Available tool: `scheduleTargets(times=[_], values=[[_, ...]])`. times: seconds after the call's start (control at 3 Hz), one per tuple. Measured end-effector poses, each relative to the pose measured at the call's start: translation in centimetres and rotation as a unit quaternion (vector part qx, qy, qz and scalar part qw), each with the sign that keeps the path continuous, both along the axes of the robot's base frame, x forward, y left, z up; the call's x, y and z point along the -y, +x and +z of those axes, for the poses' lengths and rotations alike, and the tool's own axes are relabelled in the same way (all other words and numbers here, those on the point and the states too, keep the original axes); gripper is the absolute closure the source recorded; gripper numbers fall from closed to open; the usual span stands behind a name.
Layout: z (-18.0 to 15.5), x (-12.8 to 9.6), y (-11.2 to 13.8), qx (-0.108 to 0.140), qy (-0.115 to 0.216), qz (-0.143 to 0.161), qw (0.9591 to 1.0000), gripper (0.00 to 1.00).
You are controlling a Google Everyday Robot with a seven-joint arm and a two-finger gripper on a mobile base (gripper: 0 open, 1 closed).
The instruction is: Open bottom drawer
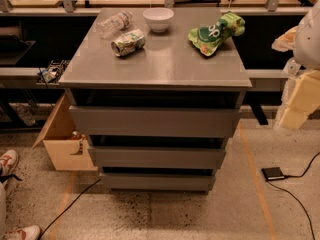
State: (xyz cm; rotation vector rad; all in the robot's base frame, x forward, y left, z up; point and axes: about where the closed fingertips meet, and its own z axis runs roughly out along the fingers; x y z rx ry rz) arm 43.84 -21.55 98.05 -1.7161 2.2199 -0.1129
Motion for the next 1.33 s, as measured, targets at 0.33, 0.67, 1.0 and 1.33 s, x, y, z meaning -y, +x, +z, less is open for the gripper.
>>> scheduleTargets(times=[0.33,0.67,1.0,1.33], values=[[-0.1,0.1,0.0,0.004,0.004,-0.003,1.0000,0.00],[-3.2,-0.2,-0.3,0.004,0.020,0.002,0.9998,0.00],[-8.7,-1.3,-1.1,-0.002,0.051,0.015,0.9986,0.00],[-16.6,-3.7,-3.3,-0.028,0.106,0.008,0.9939,0.00]])
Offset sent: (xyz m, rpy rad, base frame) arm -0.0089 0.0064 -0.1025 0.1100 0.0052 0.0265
